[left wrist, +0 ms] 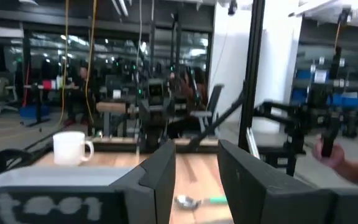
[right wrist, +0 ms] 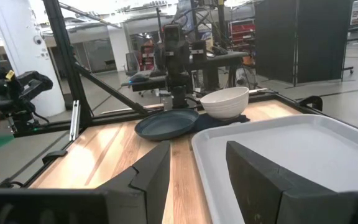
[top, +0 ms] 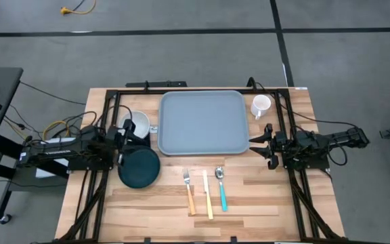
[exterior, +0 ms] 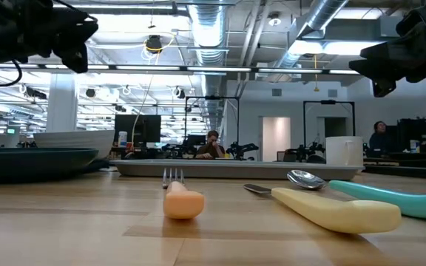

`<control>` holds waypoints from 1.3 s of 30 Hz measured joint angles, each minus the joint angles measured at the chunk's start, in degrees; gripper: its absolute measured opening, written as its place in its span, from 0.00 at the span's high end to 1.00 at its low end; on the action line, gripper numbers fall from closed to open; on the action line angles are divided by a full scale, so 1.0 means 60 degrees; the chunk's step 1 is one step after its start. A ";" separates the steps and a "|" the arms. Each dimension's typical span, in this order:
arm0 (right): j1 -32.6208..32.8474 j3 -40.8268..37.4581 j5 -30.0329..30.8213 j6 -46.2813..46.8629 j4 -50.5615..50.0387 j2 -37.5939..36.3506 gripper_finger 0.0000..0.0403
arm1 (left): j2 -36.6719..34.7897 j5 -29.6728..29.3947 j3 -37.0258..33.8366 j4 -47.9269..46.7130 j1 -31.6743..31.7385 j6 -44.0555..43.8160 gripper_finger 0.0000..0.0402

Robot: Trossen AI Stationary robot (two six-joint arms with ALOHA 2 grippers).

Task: Set up tray
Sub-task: Put the white mug on the top left of the blue tray

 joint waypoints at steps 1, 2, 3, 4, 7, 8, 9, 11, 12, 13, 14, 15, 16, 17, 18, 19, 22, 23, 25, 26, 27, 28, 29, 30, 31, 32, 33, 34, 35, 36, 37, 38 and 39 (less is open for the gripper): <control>-0.0002 0.0003 0.0001 0.0000 -0.0004 -0.0002 0.63 | 0.0000 -0.0055 0.0000 0.0119 0.0000 -0.0119 0.73; -0.0002 0.0001 0.0001 0.0000 -0.0004 0.0000 0.63 | 0.0000 -0.0113 0.0000 0.0245 0.0000 -0.0258 0.73; -0.0001 0.0000 0.0003 0.0000 -0.0004 -0.0003 0.63 | 0.0000 -0.0114 0.0000 0.0333 0.0000 -0.0445 0.73; -0.0001 0.0003 0.0002 -0.0004 -0.0004 -0.0002 0.63 | 0.0000 -0.0091 0.0000 0.0382 0.0000 -0.0724 0.73; -0.0007 0.0000 0.0007 -0.0004 -0.0002 0.0000 0.63 | 0.0000 0.0122 0.0000 0.0384 0.0000 -0.1267 0.73; -0.0007 0.0003 0.0007 -0.0004 -0.0004 -0.0003 0.63 | 0.0000 0.0133 0.0000 0.0381 0.0000 -0.1263 0.73; -0.0007 0.0003 0.0007 -0.0004 0.0000 -0.0003 0.63 | 0.0000 0.0129 0.0000 0.0381 -0.0001 -0.1229 0.73; -0.0007 0.0003 0.0036 -0.0007 0.0062 0.0000 0.63 | 0.0000 0.0133 0.0000 0.0381 -0.0004 -0.1105 0.73; -0.0007 0.0000 0.0040 -0.0037 0.0168 0.0000 0.63 | 0.0000 0.0137 0.0000 0.0381 -0.0004 -0.1071 0.73; -0.0007 0.0000 0.0040 -0.0214 0.0315 0.0000 0.63 | 0.0000 0.0137 0.0000 0.0377 -0.0004 -0.1058 0.73; -0.0007 0.0003 0.0039 -0.0460 0.0529 0.0000 0.63 | 0.0000 0.0137 0.0000 0.0377 -0.0004 -0.1064 0.73; -0.0007 0.0001 0.0038 -0.0704 0.0834 0.0000 0.63 | 0.0000 0.0138 0.0000 0.0377 -0.0004 -0.1129 0.73; -0.0007 0.0000 0.0037 -0.0898 0.1193 0.0000 0.63 | 0.0000 0.0140 0.0000 0.0377 -0.0004 -0.1283 0.73; -0.0007 0.0001 0.0038 -0.1054 0.1588 0.0000 0.63 | 0.0000 0.0120 0.0000 0.0377 -0.0004 -0.1490 0.73; -0.0007 0.0001 0.0036 -0.1211 0.1952 -0.0001 0.63 | 0.0000 0.0015 0.0000 0.0378 -0.0004 -0.1780 0.73; -0.0007 0.0000 0.0035 -0.1385 0.2272 -0.0003 0.63 | 0.0000 -0.0159 0.0000 0.0377 -0.0004 -0.2135 0.73; -0.0007 0.0000 -0.0092 -0.1880 0.2764 -0.0003 0.63 | 0.0000 -0.0428 0.0000 0.0377 -0.0005 -0.2848 0.73; -0.0003 0.0000 -0.0198 -0.1957 0.2816 -0.0003 0.63 | 0.0000 -0.0427 0.0000 0.0377 -0.0021 -0.2988 0.73; -0.0003 0.0000 -0.0465 -0.2014 0.2992 0.0000 0.63 | 0.0000 -0.0435 0.0000 0.0377 -0.0127 -0.3118 0.73; -0.0006 0.0000 -0.0577 -0.2021 0.3138 0.0000 0.63 | 0.0000 -0.0443 0.0000 0.0380 -0.0210 -0.3126 0.73; -0.0007 0.0000 -0.0690 -0.2065 0.3310 0.0000 0.63 | 0.0000 -0.0447 0.0001 0.0381 -0.0305 -0.3127 0.73; -0.0005 0.0000 -0.0744 -0.2184 0.3481 -0.0003 0.63 | 0.0000 -0.0447 0.0032 0.0371 -0.0400 -0.3128 0.73; -0.0006 0.0000 -0.0743 -0.2303 0.3621 -0.0003 0.63 | 0.0000 -0.0447 0.0064 0.0262 -0.0497 -0.3133 0.73; -0.0012 0.0000 -0.0713 -0.2460 0.3710 -0.0002 0.63 | 0.0001 -0.0451 0.0132 0.0000 -0.0611 -0.3131 0.73; -0.0036 0.0000 -0.0655 -0.2694 0.3767 -0.0003 0.63 | 0.0018 -0.0480 0.0221 -0.0100 -0.0755 -0.3131 0.73; -0.0075 0.0000 -0.0607 -0.2954 0.3767 -0.0003 0.63 | 0.0040 -0.0561 0.0299 -0.0085 -0.0895 -0.3122 0.73; -0.0132 0.0000 -0.0577 -0.3147 0.3736 -0.0002 0.63 | 0.0083 -0.0684 0.0371 -0.0048 -0.1050 -0.3063 0.73; -0.0176 0.0000 -0.0568 -0.3231 0.3667 0.0020 0.63 | 0.0116 -0.0794 0.0451 -0.0004 -0.1204 -0.2976 0.73; -0.0214 0.0000 -0.0568 -0.3231 0.3640 0.0065 0.63 | 0.0161 -0.0929 0.0522 -0.0012 -0.1364 -0.2850 0.73; -0.0260 0.0000 -0.0572 -0.3204 0.3598 0.0116 0.63 | 0.0262 -0.1071 0.0583 -0.0027 -0.1524 -0.2706 0.73; -0.0286 0.0000 -0.0575 -0.3180 0.3569 0.0172 0.63 | 0.0399 -0.1240 0.0667 -0.0033 -0.1683 -0.2538 0.73; -0.0322 0.0000 -0.0575 -0.3177 0.3481 0.0218 0.63 | 0.0528 -0.1406 0.0753 -0.0059 -0.1839 -0.2372 0.73; -0.0333 0.0000 -0.0573 -0.3181 0.3401 0.0262 0.63 | 0.0674 -0.1569 0.0853 -0.0076 -0.1994 -0.2192 0.73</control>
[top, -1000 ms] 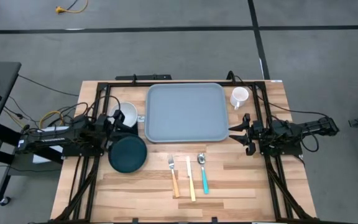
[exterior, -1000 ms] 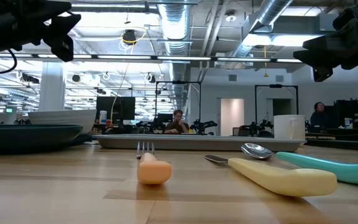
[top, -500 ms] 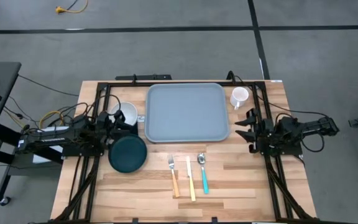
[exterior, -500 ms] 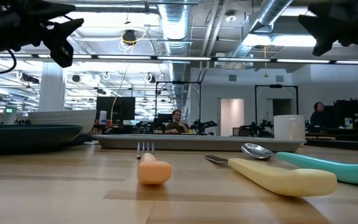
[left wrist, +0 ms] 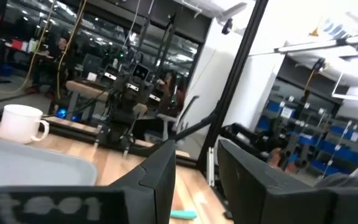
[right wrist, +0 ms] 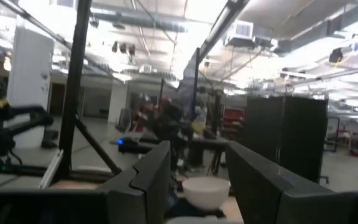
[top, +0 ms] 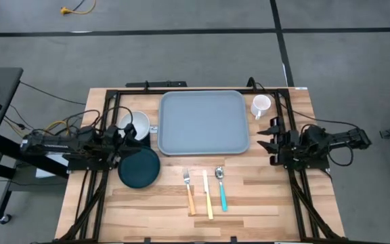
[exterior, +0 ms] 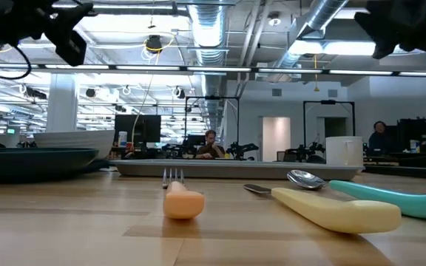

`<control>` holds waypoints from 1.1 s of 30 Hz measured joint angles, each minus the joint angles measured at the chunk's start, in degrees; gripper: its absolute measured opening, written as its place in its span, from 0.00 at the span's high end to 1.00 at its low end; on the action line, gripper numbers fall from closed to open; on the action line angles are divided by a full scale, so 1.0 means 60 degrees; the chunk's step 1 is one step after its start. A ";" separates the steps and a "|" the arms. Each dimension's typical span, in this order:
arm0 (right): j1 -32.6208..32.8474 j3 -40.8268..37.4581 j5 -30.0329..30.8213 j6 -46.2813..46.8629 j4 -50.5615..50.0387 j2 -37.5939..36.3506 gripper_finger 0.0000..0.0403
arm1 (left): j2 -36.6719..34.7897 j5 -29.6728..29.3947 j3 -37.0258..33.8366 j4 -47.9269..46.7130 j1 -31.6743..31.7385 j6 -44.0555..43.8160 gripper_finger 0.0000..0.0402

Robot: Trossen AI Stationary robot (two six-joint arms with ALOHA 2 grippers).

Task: Set up tray
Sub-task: Put the white mug on the top left of the blue tray

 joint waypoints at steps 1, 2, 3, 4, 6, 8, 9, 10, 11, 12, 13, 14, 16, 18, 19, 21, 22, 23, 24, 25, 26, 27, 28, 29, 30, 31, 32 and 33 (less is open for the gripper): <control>-0.0001 0.0000 0.0003 -0.0004 -0.0042 0.0058 0.63 | 0.0199 -0.0200 0.0133 0.0015 -0.0156 0.0182 0.73; -0.0001 0.0000 0.0038 -0.0021 -0.0055 0.0130 0.63 | 0.0428 -0.0397 0.0269 0.0051 -0.0310 0.0341 0.73; 0.0005 0.0000 0.0085 -0.0083 -0.0085 0.0197 0.63 | 0.0680 -0.0576 0.0410 0.0045 -0.0459 0.0455 0.73; -0.0001 0.0000 0.0089 -0.0200 -0.0089 0.0264 0.63 | 0.0967 -0.0698 0.0573 0.0019 -0.0606 0.0563 0.73; -0.0001 0.0000 0.0089 -0.0540 -0.0086 0.0353 0.63 | 0.1627 -0.0919 0.0980 0.0001 -0.0894 0.0683 0.73; 0.0002 0.0000 0.0089 -0.0888 -0.0079 0.0407 0.63 | 0.2339 -0.1096 0.1501 -0.0203 -0.1158 0.0825 0.73; 0.0002 0.0001 0.0090 -0.1045 -0.0083 0.0416 0.63 | 0.2703 -0.1175 0.1788 -0.0408 -0.1291 0.0924 0.73; 0.0002 0.0000 0.0089 -0.1170 -0.0080 0.0413 0.63 | 0.3092 -0.1270 0.2120 -0.0704 -0.1406 0.0987 0.73; 0.0002 0.0001 0.0093 -0.1248 -0.0076 0.0412 0.63 | 0.3478 -0.1402 0.2467 -0.1068 -0.1521 0.1045 0.73; 0.0000 0.0004 0.0091 -0.1275 -0.0077 0.0412 0.63 | 0.3855 -0.1525 0.2804 -0.1438 -0.1631 0.1081 0.73; 0.0002 0.0000 0.0093 -0.1304 -0.0079 0.0412 0.63 | 0.4236 -0.1686 0.3168 -0.1864 -0.1736 0.1090 0.73; 0.0002 0.0001 0.0093 -0.1309 -0.0086 0.0412 0.63 | 0.4593 -0.1853 0.3514 -0.2225 -0.1832 0.1094 0.73; 0.0002 0.0004 0.0093 -0.1256 -0.0233 0.0412 0.63 | 0.5256 -0.2153 0.4157 -0.2724 -0.2034 0.1099 0.73; 0.0002 0.0002 0.0096 -0.1256 -0.0442 0.0416 0.63 | 0.5866 -0.2400 0.4715 -0.3217 -0.2186 0.1101 0.73; 0.0002 0.0002 0.0108 -0.1256 -0.0438 0.0413 0.63 | 0.6143 -0.2533 0.5003 -0.3544 -0.2233 0.1101 0.73; 0.0002 0.0002 0.0111 -0.1252 -0.0419 0.0412 0.63 | 0.6642 -0.2875 0.5532 -0.4025 -0.2311 0.1155 0.73; 0.0002 0.0004 0.0114 -0.1244 -0.0422 0.0412 0.63 | 0.6851 -0.3081 0.5780 -0.4247 -0.2319 0.1171 0.73; 0.0002 0.0001 0.0156 -0.1182 -0.0418 0.0412 0.63 | 0.7047 -0.3327 0.6015 -0.4483 -0.2315 0.1170 0.73; 0.0002 0.0004 0.0284 -0.1065 -0.0418 0.0412 0.63 | 0.7238 -0.3555 0.6245 -0.4703 -0.2315 0.1172 0.73; 0.0002 0.0000 0.0569 -0.0929 -0.0422 0.0412 0.63 | 0.7402 -0.3770 0.6447 -0.4888 -0.2315 0.1175 0.73; 0.0002 0.0000 0.1017 -0.0726 -0.0425 0.0412 0.63 | 0.7549 -0.4009 0.6628 -0.5109 -0.2312 0.1218 0.73; 0.0002 0.0000 0.1600 -0.0495 -0.0486 0.0412 0.63 | 0.7679 -0.4239 0.6794 -0.5314 -0.2312 0.1345 0.73; 0.0002 0.0003 0.2213 -0.0272 -0.0602 0.0412 0.63 | 0.7780 -0.4426 0.6948 -0.5531 -0.2312 0.1460 0.73; 0.0002 0.0001 0.2816 -0.0116 -0.0736 0.0412 0.63 | 0.7853 -0.4549 0.7058 -0.5738 -0.2312 0.1610 0.73; 0.0002 0.0002 0.3417 -0.0033 -0.0843 0.0412 0.63 | 0.7889 -0.4629 0.7125 -0.5944 -0.2312 0.1768 0.73; 0.0002 0.0004 0.3955 -0.0020 -0.0873 0.0416 0.63 | 0.7901 -0.4655 0.7157 -0.6107 -0.2312 0.1905 0.73; -0.0001 0.0028 0.4400 -0.0029 -0.0862 0.0414 0.63 | 0.7899 -0.4632 0.7161 -0.6271 -0.2312 0.2007 0.73; -0.0005 0.0104 0.4808 -0.0111 -0.0999 0.0413 0.63 | 0.7869 -0.4503 0.7164 -0.6499 -0.2305 0.2078 0.73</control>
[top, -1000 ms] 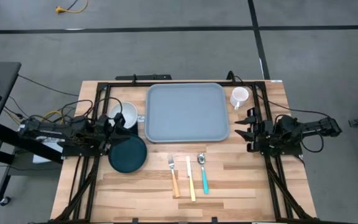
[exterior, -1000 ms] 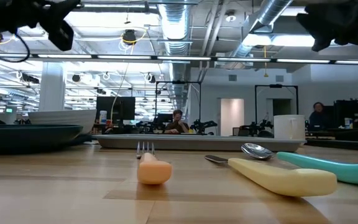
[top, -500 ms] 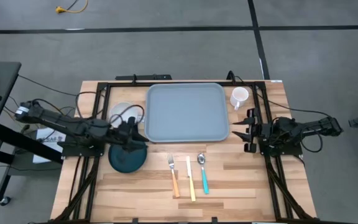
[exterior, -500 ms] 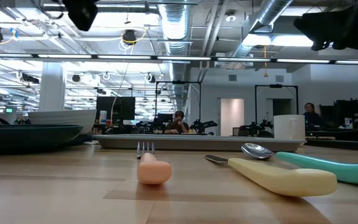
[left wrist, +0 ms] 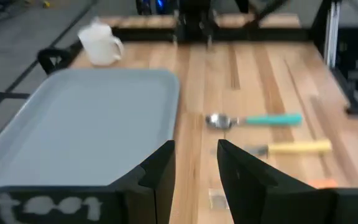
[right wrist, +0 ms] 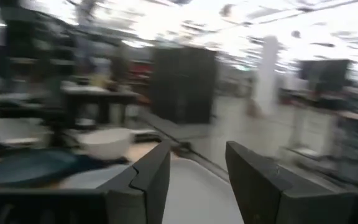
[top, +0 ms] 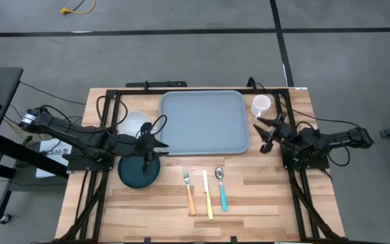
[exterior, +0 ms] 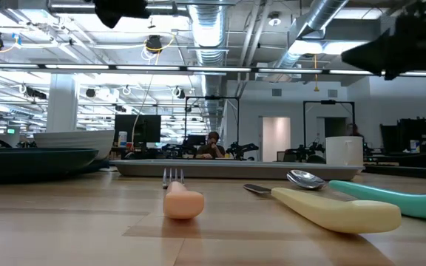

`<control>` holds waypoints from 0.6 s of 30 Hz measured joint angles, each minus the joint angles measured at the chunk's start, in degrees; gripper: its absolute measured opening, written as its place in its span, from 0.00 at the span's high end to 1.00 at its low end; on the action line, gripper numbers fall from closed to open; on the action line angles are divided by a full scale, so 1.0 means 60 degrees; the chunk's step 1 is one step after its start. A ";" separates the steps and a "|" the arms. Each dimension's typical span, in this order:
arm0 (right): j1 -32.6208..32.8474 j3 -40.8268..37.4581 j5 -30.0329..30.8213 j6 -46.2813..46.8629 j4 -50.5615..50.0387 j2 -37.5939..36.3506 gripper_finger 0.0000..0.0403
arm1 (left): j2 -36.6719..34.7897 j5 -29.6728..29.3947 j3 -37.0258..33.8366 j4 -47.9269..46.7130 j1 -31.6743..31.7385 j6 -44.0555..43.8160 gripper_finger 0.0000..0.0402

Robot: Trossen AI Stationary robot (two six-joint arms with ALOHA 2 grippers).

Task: Set up tray
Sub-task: Put the white mug on the top left of the blue tray

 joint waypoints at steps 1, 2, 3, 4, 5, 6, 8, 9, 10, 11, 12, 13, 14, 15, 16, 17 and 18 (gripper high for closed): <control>0.0000 0.0196 0.0364 -0.0131 -0.0290 0.0047 0.63 | -0.0074 0.0258 -0.0003 -0.0285 0.0035 0.0050 0.73; -0.0002 0.0496 0.0651 -0.0198 -0.0464 0.0135 0.63 | -0.0180 0.0481 -0.0003 -0.0543 0.0084 0.0043 0.73; -0.0004 0.0848 0.0938 -0.0260 -0.0620 0.0229 0.63 | -0.0301 0.0608 -0.0003 -0.0713 0.0150 -0.0079 0.73; -0.0010 0.1243 0.1250 -0.0289 -0.0830 0.0335 0.63 | -0.0471 0.0618 -0.0003 -0.0900 0.0218 -0.0216 0.73; -0.0058 0.1705 0.1548 -0.0273 -0.1195 0.0494 0.63 | -0.0658 0.0576 -0.0003 -0.1114 0.0286 -0.0281 0.73; -0.0111 0.2155 0.1754 -0.0169 -0.1725 0.0670 0.63 | -0.0847 0.0495 -0.0003 -0.1248 0.0340 -0.0292 0.73; -0.0298 0.3229 0.1939 0.0111 -0.3036 0.1144 0.63 | -0.1196 0.0262 0.0001 -0.1319 0.0421 -0.0280 0.73; -0.0424 0.3802 0.1963 0.0338 -0.3646 0.1437 0.63 | -0.1385 0.0150 -0.0002 -0.1392 0.0448 -0.0260 0.73; -0.0583 0.4380 0.2009 0.0635 -0.4309 0.1769 0.63 | -0.1561 0.0132 -0.0003 -0.1400 0.0487 -0.0224 0.73; -0.0770 0.4954 0.2025 0.1015 -0.5002 0.2150 0.63 | -0.1729 0.0127 0.0002 -0.1340 0.0523 -0.0167 0.73; -0.0972 0.5504 0.2027 0.1504 -0.5717 0.2539 0.63 | -0.1869 0.0125 0.0004 -0.1324 0.0545 -0.0136 0.73; -0.1203 0.6022 0.2020 0.2067 -0.6411 0.2929 0.63 | -0.1997 0.0117 0.0004 -0.1344 0.0561 -0.0127 0.73; -0.1447 0.6575 0.2020 0.2557 -0.7054 0.3357 0.63 | -0.2092 0.0106 0.0004 -0.1340 0.0570 -0.0125 0.73; -0.1706 0.7094 0.2004 0.3058 -0.7656 0.3755 0.63 | -0.2167 0.0103 0.0004 -0.1328 0.0573 -0.0129 0.73; -0.2000 0.7554 0.1968 0.3507 -0.8152 0.4144 0.63 | -0.2217 0.0108 0.0004 -0.1331 0.0573 -0.0137 0.73; -0.2319 0.7957 0.1868 0.3839 -0.8598 0.4526 0.63 | -0.2240 0.0110 0.0004 -0.1332 0.0573 -0.0156 0.73; -0.2647 0.8321 0.1627 0.4049 -0.8961 0.4891 0.63 | -0.2241 0.0110 0.0004 -0.1328 0.0570 -0.0187 0.73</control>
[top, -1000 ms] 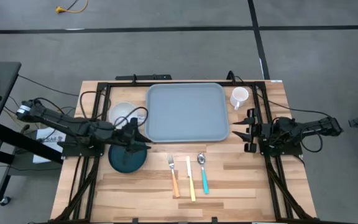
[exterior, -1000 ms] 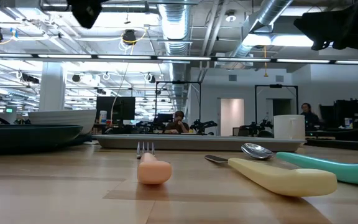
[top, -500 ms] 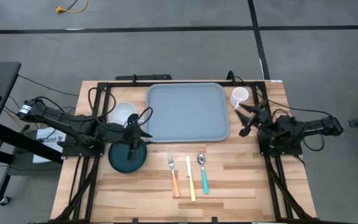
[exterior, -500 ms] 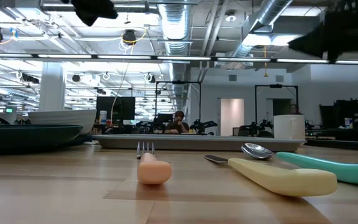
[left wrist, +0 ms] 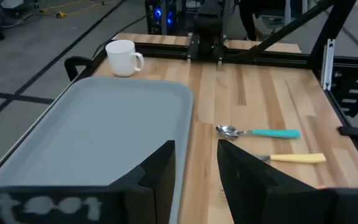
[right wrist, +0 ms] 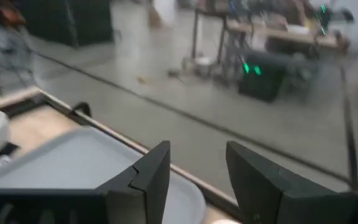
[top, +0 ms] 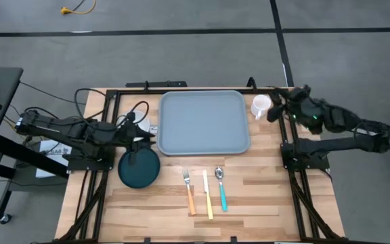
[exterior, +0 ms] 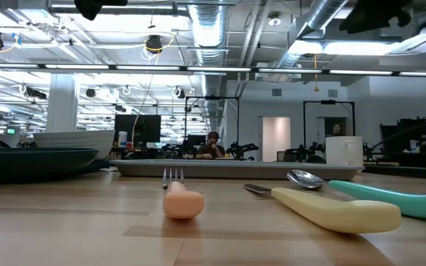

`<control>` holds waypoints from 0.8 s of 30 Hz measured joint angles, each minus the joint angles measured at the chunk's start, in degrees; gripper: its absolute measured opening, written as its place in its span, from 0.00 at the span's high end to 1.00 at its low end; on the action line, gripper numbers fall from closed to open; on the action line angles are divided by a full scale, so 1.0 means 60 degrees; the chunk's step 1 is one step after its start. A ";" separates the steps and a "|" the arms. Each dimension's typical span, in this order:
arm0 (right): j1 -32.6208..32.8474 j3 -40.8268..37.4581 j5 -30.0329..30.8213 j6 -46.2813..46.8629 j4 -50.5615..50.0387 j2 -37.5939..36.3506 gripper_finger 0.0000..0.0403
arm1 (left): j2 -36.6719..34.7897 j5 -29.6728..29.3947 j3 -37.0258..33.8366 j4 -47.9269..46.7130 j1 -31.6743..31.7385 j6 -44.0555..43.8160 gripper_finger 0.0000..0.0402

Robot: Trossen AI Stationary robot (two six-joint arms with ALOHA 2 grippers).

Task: Set up tray
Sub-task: Put the white mug on the top left of the blue tray

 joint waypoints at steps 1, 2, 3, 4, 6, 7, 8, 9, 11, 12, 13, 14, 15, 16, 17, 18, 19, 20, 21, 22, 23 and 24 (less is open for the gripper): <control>-0.0347 0.0319 -0.0387 0.0096 -0.0275 0.0360 0.63 | 0.0007 0.0002 0.0000 0.0000 -0.0001 -0.0026 0.73; -0.0729 0.0587 -0.0838 0.0140 -0.0459 0.0699 0.63 | 0.0042 0.0004 0.0000 -0.0004 -0.0001 -0.0042 0.73; -0.1124 0.0813 -0.1303 0.0147 -0.0580 0.1049 0.63 | 0.0108 0.0001 0.0000 0.0001 -0.0001 -0.0053 0.73; -0.1506 0.0990 -0.1760 0.0150 -0.0661 0.1374 0.63 | 0.0175 0.0001 0.0000 0.0003 -0.0001 -0.0062 0.73; -0.2284 0.1229 -0.2517 0.0145 -0.0883 0.2053 0.63 | 0.0341 0.0011 0.0000 -0.0018 -0.0001 -0.0066 0.73; -0.2647 0.1275 -0.2784 0.0052 -0.1005 0.2394 0.63 | 0.0441 0.0008 0.0000 -0.0010 -0.0001 -0.0069 0.73; -0.2957 0.1293 -0.3004 -0.0125 -0.1092 0.2744 0.63 | 0.0531 0.0010 0.0000 -0.0004 -0.0001 -0.0069 0.73; -0.3257 0.1294 -0.3189 -0.0352 -0.1146 0.3108 0.63 | 0.0627 0.0013 0.0000 -0.0020 -0.0001 -0.0069 0.73; -0.3818 0.1292 -0.3511 -0.0913 -0.1268 0.3751 0.63 | 0.0798 0.0033 0.0000 -0.0021 -0.0001 -0.0076 0.73; -0.4091 0.1292 -0.3683 -0.1220 -0.1347 0.4019 0.63 | 0.0865 0.0079 0.0000 -0.0017 -0.0001 -0.0076 0.73; -0.4355 0.1294 -0.3893 -0.1560 -0.1407 0.4280 0.63 | 0.0915 0.0130 0.0000 -0.0024 -0.0001 -0.0080 0.73; -0.4605 0.1294 -0.4211 -0.1961 -0.1450 0.4507 0.63 | 0.0949 0.0205 0.0000 -0.0028 -0.0001 -0.0085 0.73; -0.4840 0.1294 -0.4619 -0.2338 -0.1522 0.4727 0.63 | 0.0979 0.0264 0.0000 -0.0009 -0.0001 -0.0096 0.73; -0.5043 0.1325 -0.5123 -0.2586 -0.1648 0.4951 0.63 | 0.0994 0.0282 0.0000 0.0004 -0.0001 -0.0102 0.73; -0.5237 0.1399 -0.5725 -0.2745 -0.1762 0.5178 0.63 | 0.0998 0.0284 0.0000 -0.0006 -0.0001 -0.0102 0.73; -0.5476 0.1495 -0.6333 -0.2948 -0.1877 0.5370 0.63 | 0.0994 0.0284 0.0000 -0.0007 -0.0005 -0.0102 0.73; -0.5725 0.1607 -0.6770 -0.3197 -0.2121 0.5524 0.63 | 0.0991 0.0284 0.0000 0.0004 -0.0005 -0.0102 0.73; -0.5952 0.1744 -0.7054 -0.3438 -0.2446 0.5674 0.63 | 0.0991 0.0280 -0.0003 0.0004 -0.0003 -0.0102 0.73; -0.6144 0.1910 -0.7168 -0.3697 -0.2700 0.5861 0.63 | 0.0994 0.0274 -0.0003 0.0000 -0.0001 -0.0102 0.73; -0.6282 0.2070 -0.7170 -0.3955 -0.2880 0.6087 0.63 | 0.0991 0.0266 -0.0001 0.0000 -0.0001 -0.0102 0.73; -0.6391 0.2191 -0.7102 -0.4175 -0.3145 0.6325 0.63 | 0.0991 0.0265 0.0000 0.0000 -0.0001 -0.0102 0.73; -0.6507 0.2306 -0.7049 -0.4352 -0.3485 0.6539 0.63 | 0.0991 0.0272 0.0000 0.0000 -0.0001 -0.0102 0.73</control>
